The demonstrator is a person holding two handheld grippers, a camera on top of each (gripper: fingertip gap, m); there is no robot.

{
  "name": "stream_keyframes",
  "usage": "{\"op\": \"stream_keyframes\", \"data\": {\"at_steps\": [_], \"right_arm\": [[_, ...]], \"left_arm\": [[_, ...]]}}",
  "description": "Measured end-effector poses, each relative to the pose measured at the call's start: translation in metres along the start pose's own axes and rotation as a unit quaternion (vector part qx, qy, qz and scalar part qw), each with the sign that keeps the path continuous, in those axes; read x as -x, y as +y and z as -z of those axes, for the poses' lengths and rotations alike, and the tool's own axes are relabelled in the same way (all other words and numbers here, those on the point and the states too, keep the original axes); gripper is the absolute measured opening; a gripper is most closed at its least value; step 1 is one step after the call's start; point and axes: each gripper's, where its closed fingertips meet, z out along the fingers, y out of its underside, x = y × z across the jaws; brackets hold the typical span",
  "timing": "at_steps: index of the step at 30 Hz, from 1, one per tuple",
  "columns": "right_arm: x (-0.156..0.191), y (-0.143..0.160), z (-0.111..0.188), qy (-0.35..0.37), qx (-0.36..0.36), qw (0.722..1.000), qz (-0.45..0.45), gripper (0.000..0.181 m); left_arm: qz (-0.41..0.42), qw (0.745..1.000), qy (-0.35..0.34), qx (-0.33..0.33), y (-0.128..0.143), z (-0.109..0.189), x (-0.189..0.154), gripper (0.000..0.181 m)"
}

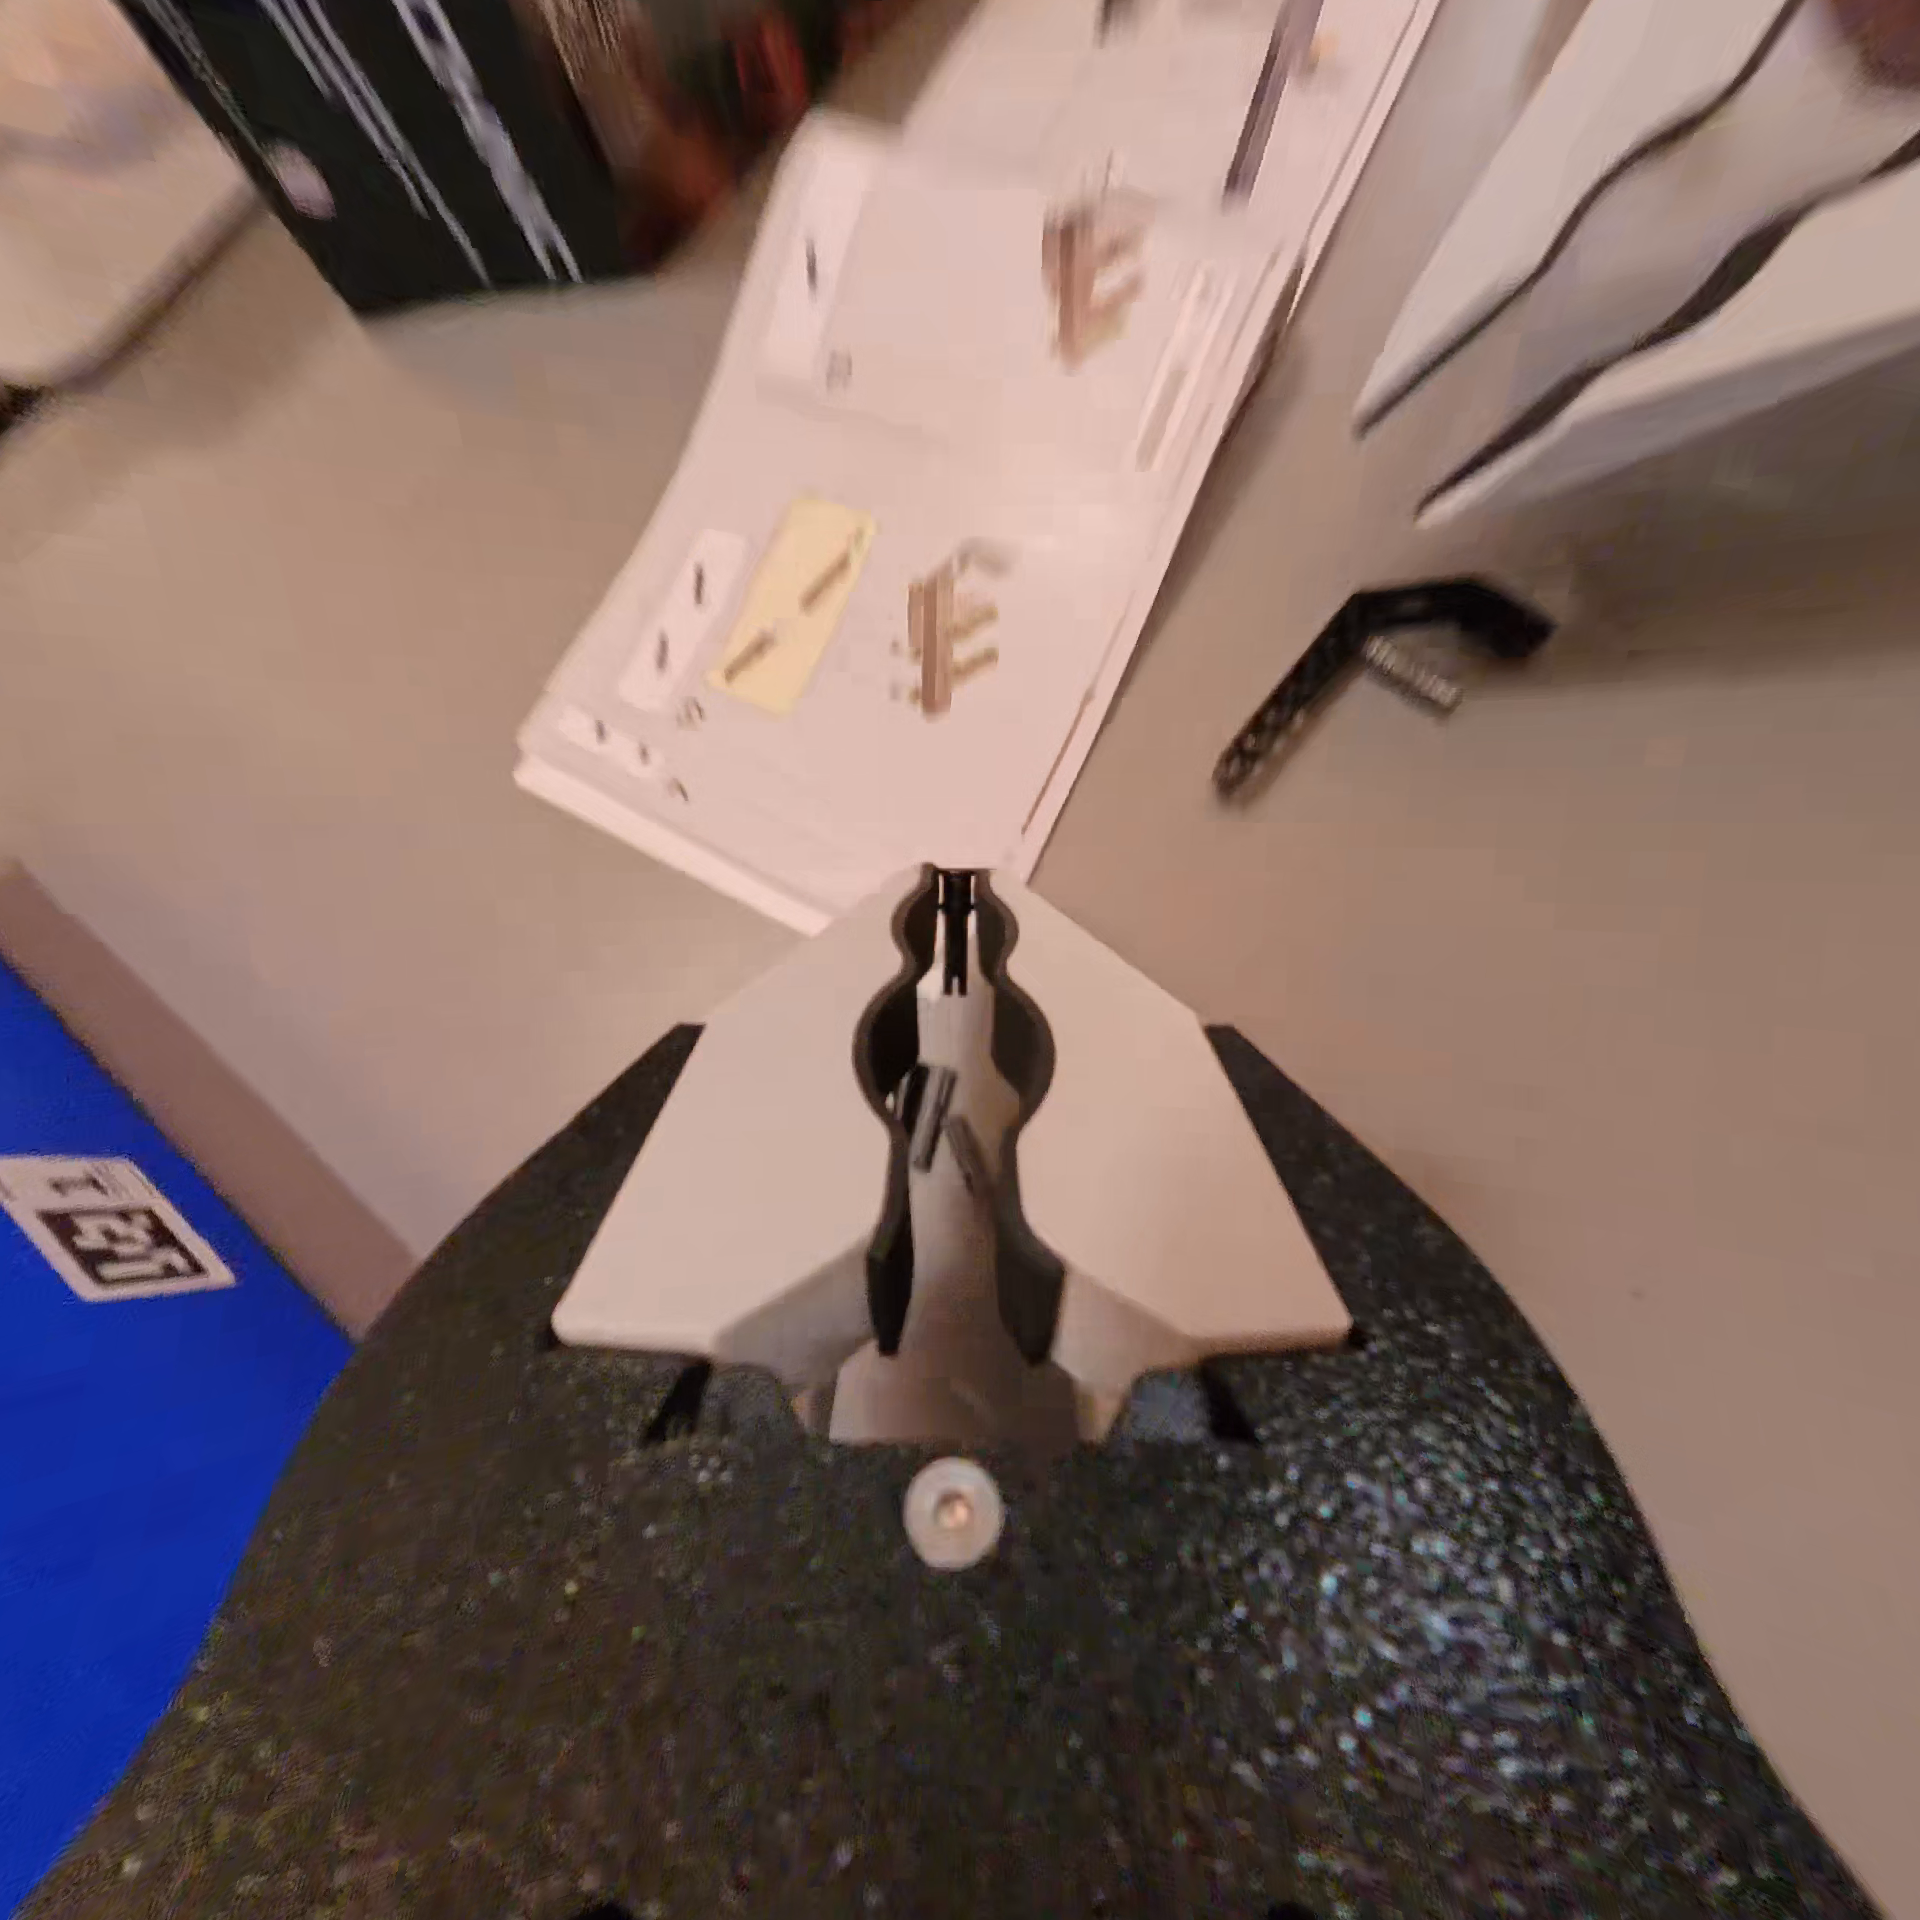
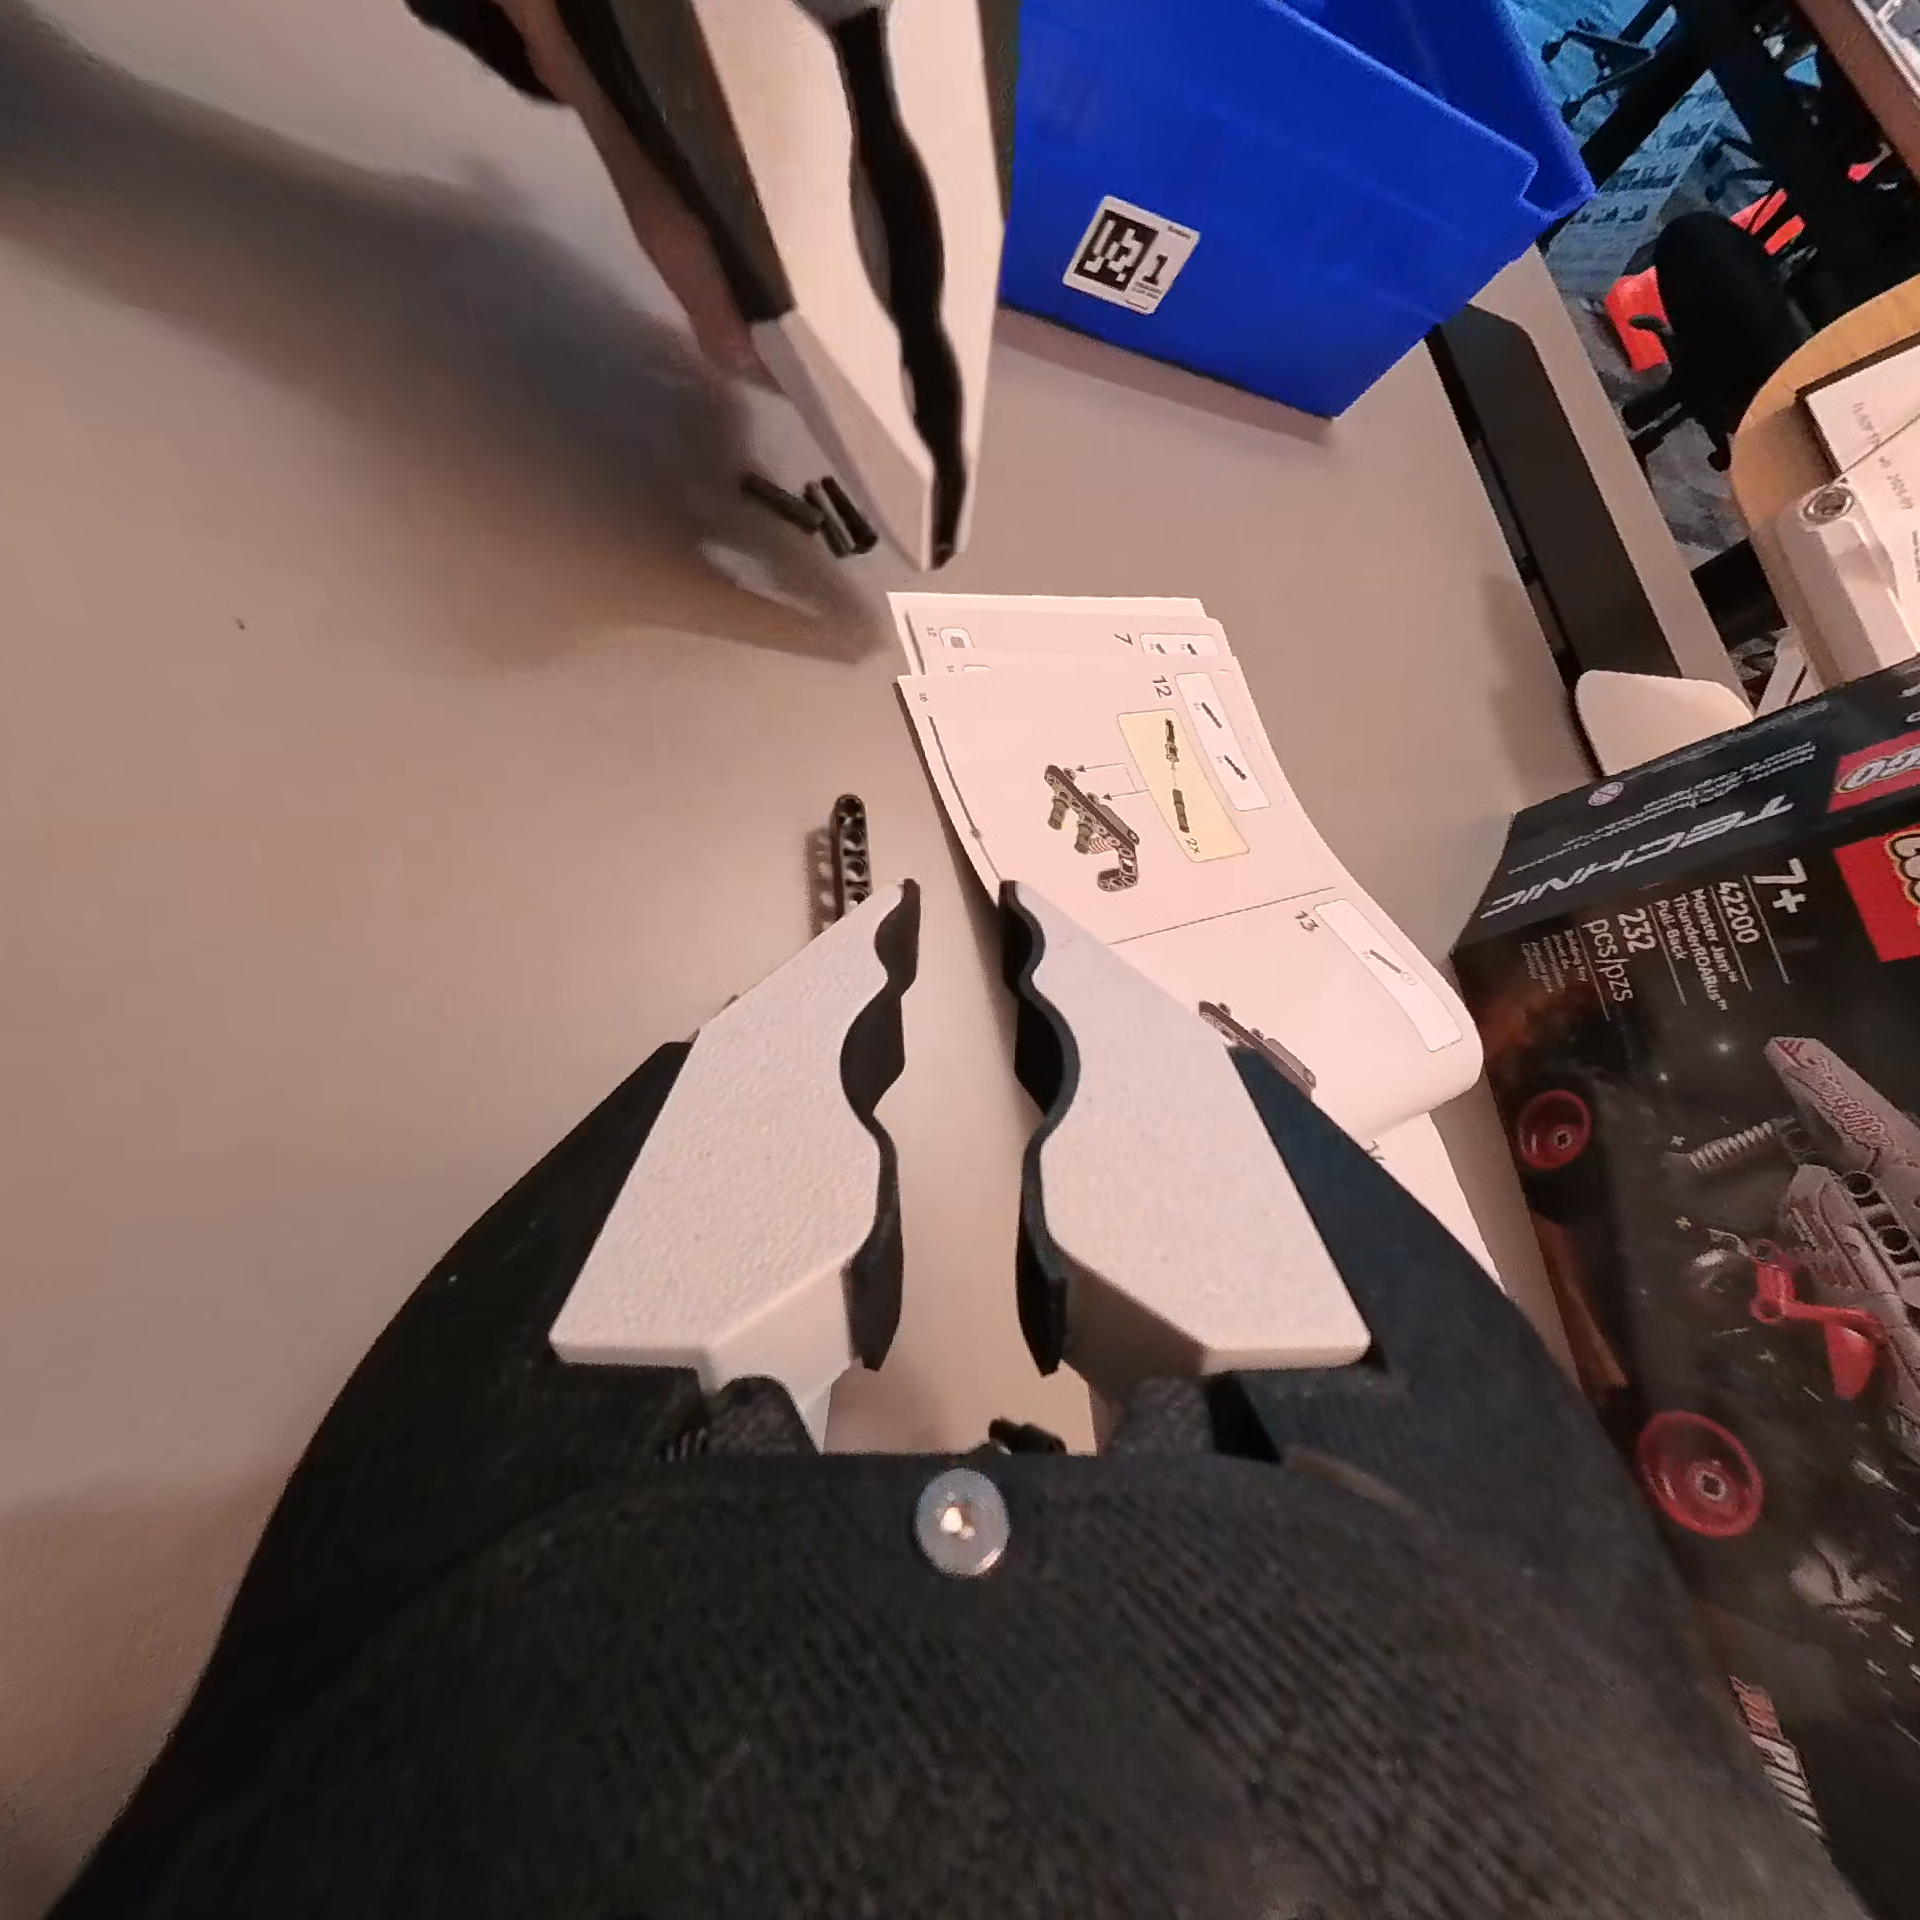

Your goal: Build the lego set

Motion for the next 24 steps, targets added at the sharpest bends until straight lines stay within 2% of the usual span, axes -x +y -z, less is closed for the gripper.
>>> {"op": "stream_keyframes", "data": {"at_steps": [1, 5, 8, 11, 15, 20, 22, 24], "right_arm": [[0.001, -0.001, -0.001, -0.001, -0.001, 1.0, 0.001, 0.012], [0.001, -0.006, -0.004, 0.01, -0.013, 1.0, 0.008, 0.012], [-0.007, -0.01, -0.006, 0.054, -0.021, 0.998, 0.035, 0.012], [-0.011, -0.019, -0.005, 0.087, -0.037, 0.993, 0.071, 0.015], [0.001, -0.026, -0.003, 0.047, -0.06, 0.995, 0.067, 0.016], [0.006, -0.047, -0.003, 0.06, -0.106, 0.99, 0.076, 0.018], [0.0, -0.059, -0.002, 0.114, -0.125, 0.979, 0.111, 0.019], [0.001, -0.069, 0.0, 0.151, -0.138, 0.967, 0.155, 0.018]], "left_arm": [[-0.003, 0.999, 0.0, -0.037, -0.01, 0.003, 0.0, 0.004], [0.023, 0.991, 0.005, -0.135, -0.028, 0.013, 0.007, 0.004], [0.093, 0.974, 0.073, -0.192, -0.039, 0.018, -0.002, 0.004], [0.177, 0.943, 0.155, -0.234, -0.05, 0.023, -0.014, 0.004], [0.246, 0.904, 0.22, -0.273, -0.063, 0.034, -0.018, 0.004], [0.326, 0.863, 0.253, -0.293, -0.068, 0.034, -0.026, 0.004], [0.375, 0.838, 0.256, -0.302, -0.068, 0.032, -0.028, 0.004], [0.427, 0.799, 0.27, -0.328, -0.071, 0.035, -0.027, 0.004]]}}
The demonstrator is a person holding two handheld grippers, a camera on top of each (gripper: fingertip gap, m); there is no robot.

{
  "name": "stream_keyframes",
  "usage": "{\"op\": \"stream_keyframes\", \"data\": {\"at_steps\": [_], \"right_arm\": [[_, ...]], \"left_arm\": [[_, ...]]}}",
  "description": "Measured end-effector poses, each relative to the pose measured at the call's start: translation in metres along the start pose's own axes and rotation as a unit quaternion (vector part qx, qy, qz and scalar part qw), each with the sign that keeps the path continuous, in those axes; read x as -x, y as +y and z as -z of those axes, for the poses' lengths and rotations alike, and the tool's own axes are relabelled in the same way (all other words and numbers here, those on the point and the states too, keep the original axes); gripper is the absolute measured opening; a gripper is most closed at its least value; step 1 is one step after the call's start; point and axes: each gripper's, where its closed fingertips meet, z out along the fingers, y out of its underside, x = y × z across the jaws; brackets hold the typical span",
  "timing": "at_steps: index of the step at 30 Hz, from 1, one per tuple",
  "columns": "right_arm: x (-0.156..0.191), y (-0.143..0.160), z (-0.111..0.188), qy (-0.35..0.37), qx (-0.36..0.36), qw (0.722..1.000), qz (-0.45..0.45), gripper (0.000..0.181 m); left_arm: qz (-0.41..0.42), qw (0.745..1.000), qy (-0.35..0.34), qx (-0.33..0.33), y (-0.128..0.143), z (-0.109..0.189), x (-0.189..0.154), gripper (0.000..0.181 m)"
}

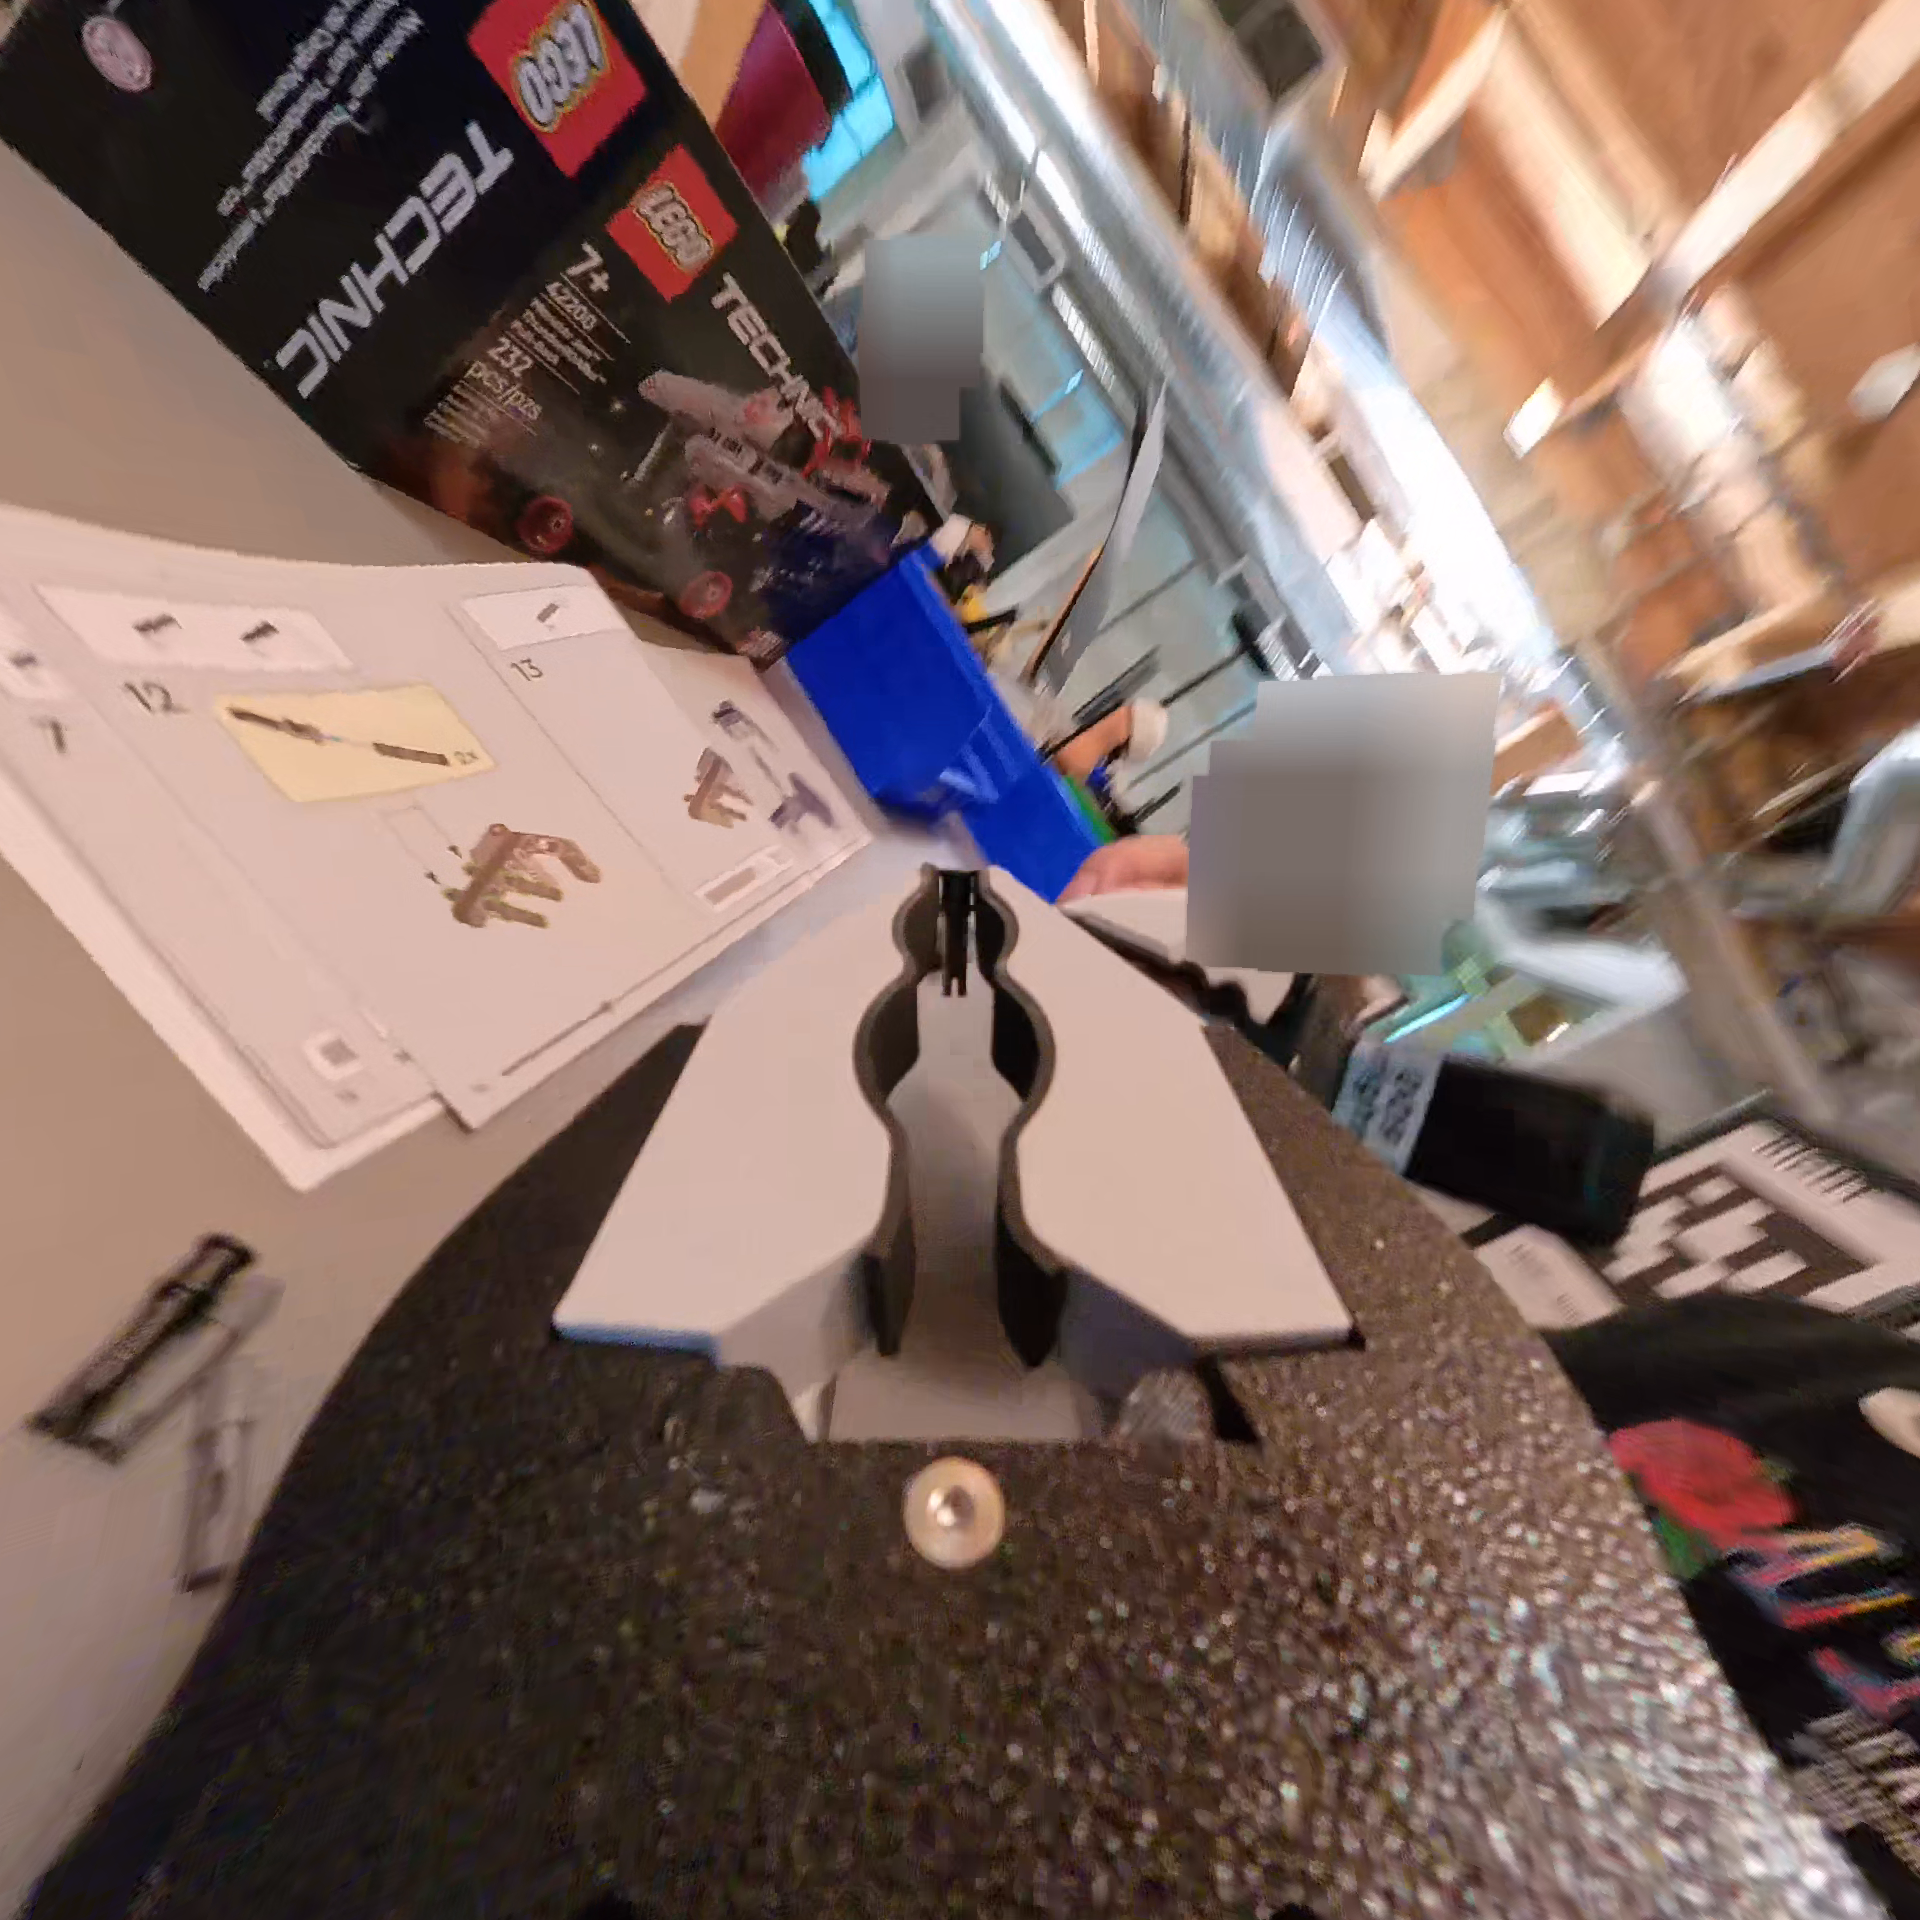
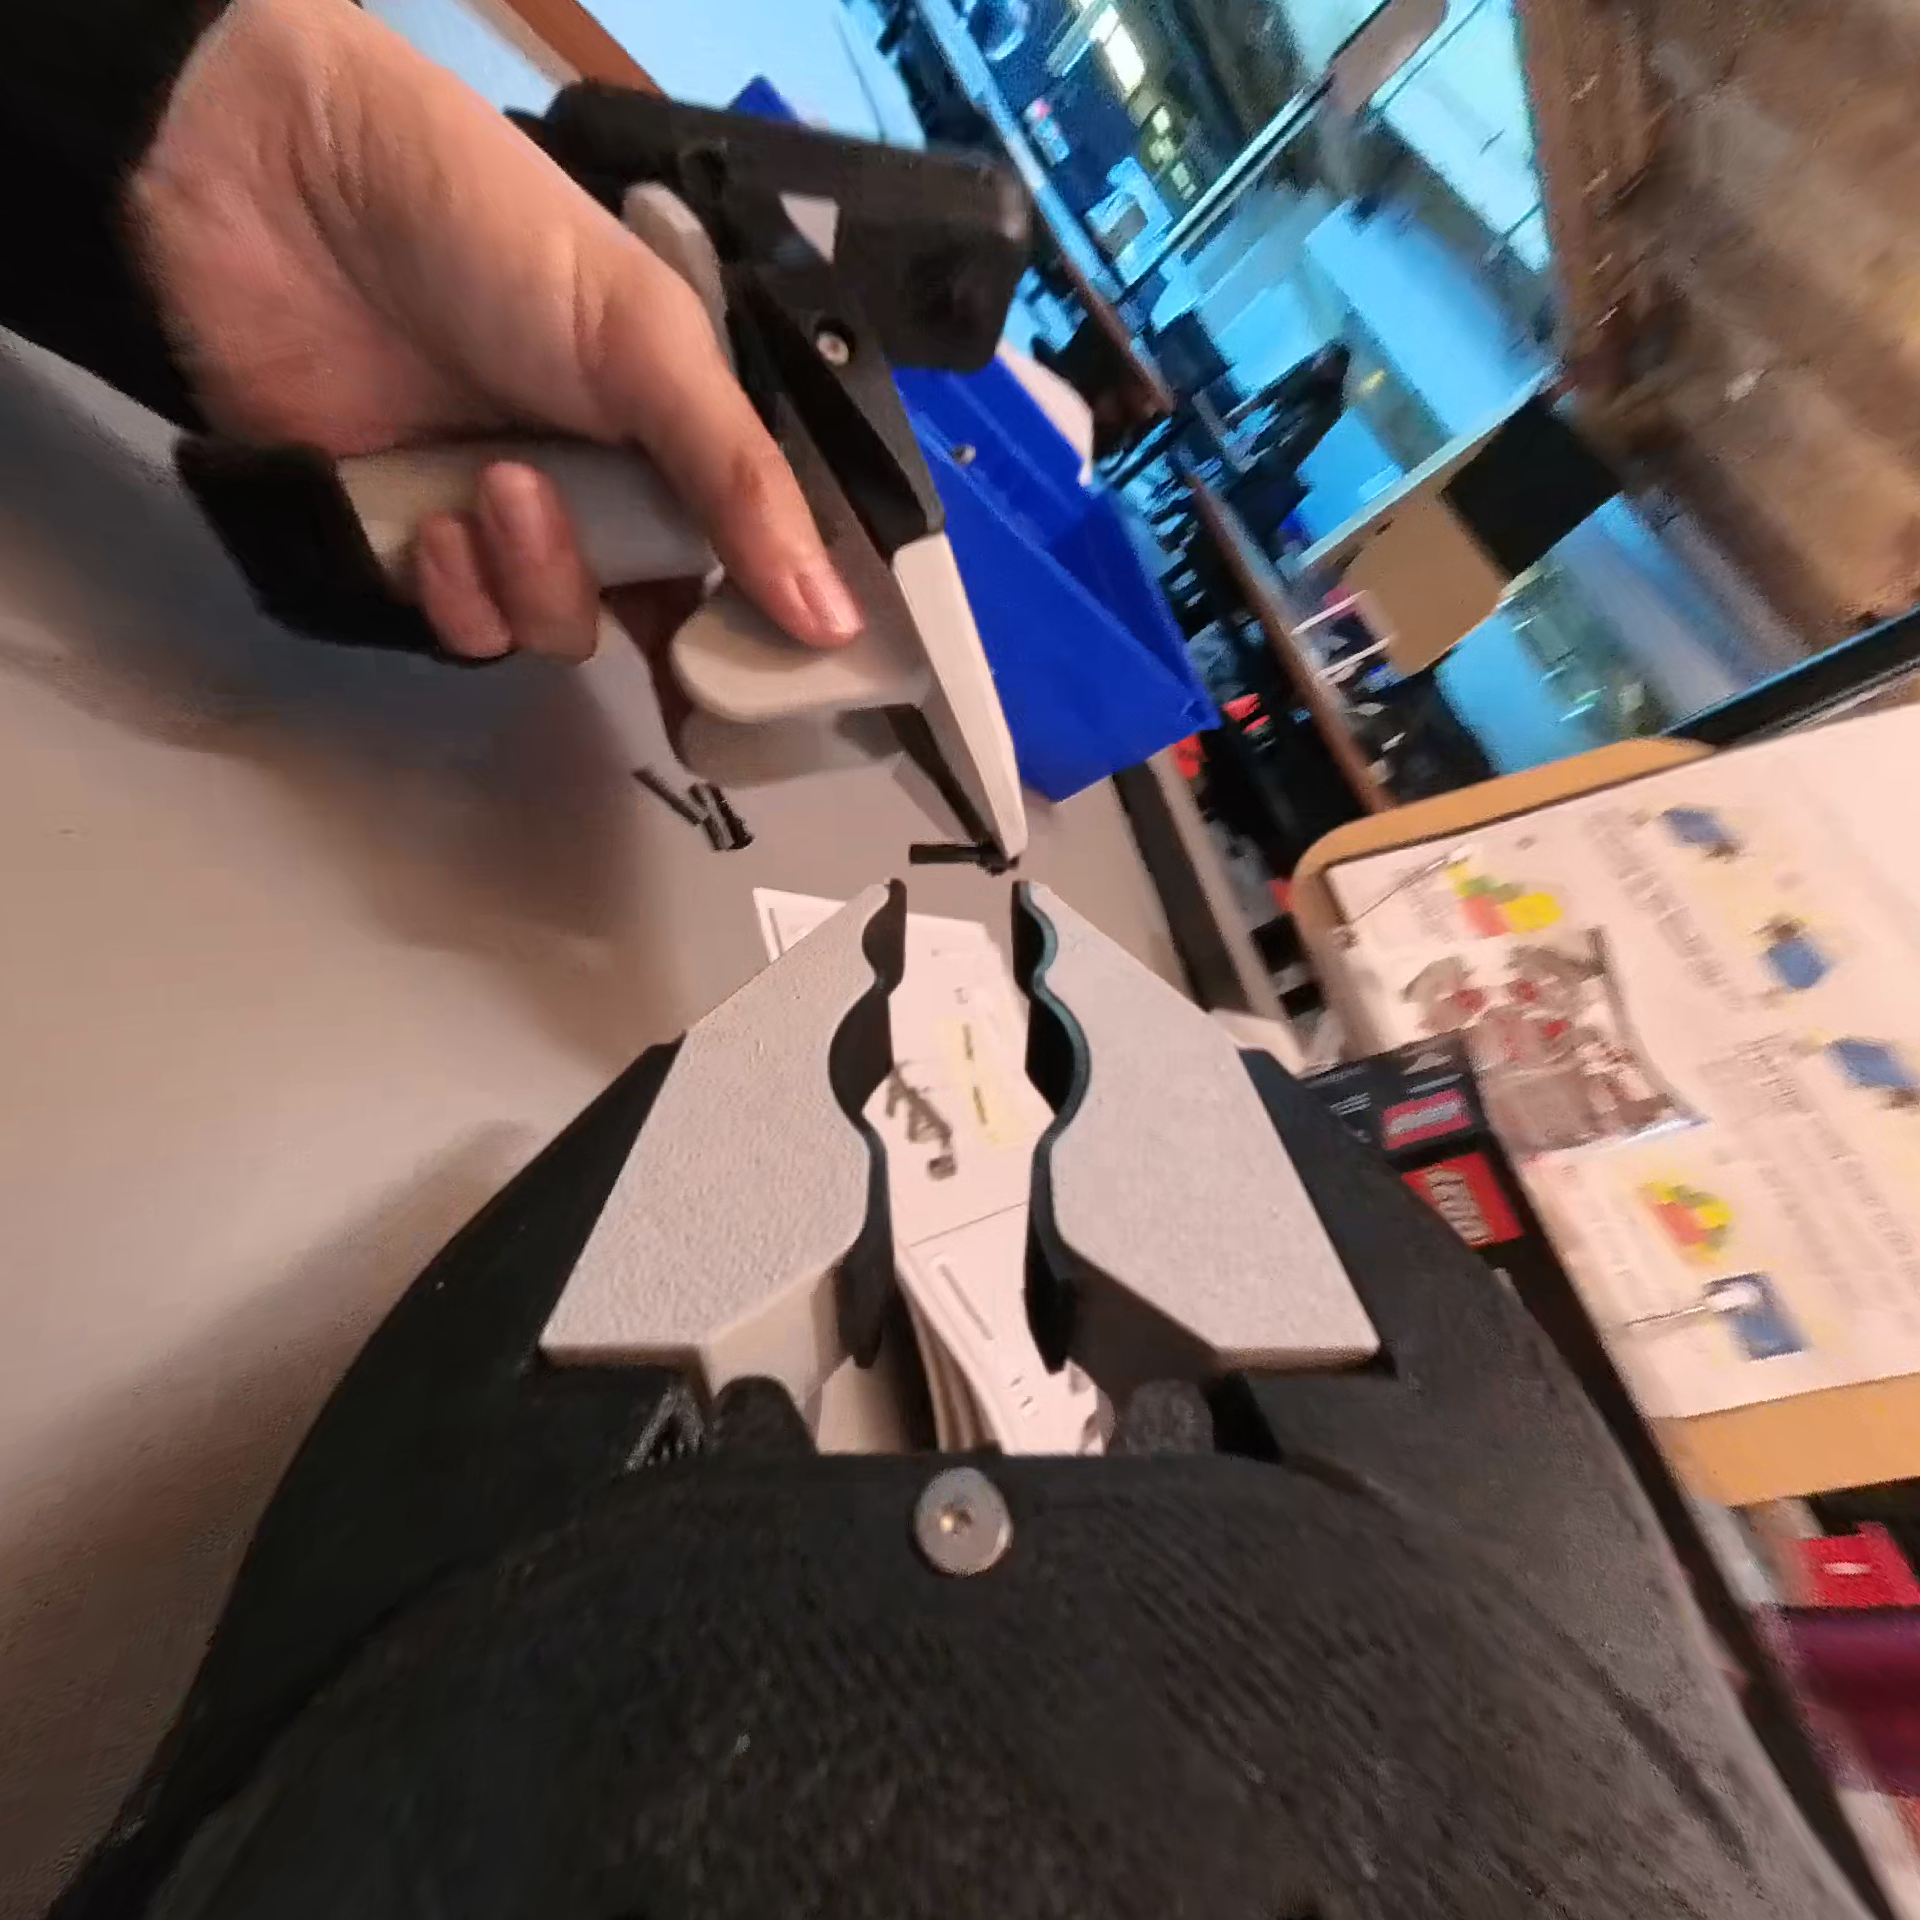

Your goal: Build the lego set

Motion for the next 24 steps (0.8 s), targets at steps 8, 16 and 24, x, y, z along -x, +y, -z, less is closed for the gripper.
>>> {"op": "stream_keyframes", "data": {"at_steps": [8, 16, 24], "right_arm": [[-0.001, -0.022, -0.005, 0.073, -0.026, 0.993, 0.087, 0.02], [-0.012, -0.026, 0.0, 0.117, -0.037, 0.986, 0.109, 0.017], [-0.013, -0.024, -0.001, 0.127, -0.034, 0.983, 0.125, 0.01]], "left_arm": [[0.092, 0.993, 0.04, -0.054, -0.009, 0.003, -0.014, 0.004], [0.092, 0.993, 0.058, -0.049, -0.007, 0.0, -0.033, 0.004], [0.163, 0.981, 0.088, -0.055, -0.004, -0.004, -0.04, 0.003]]}}
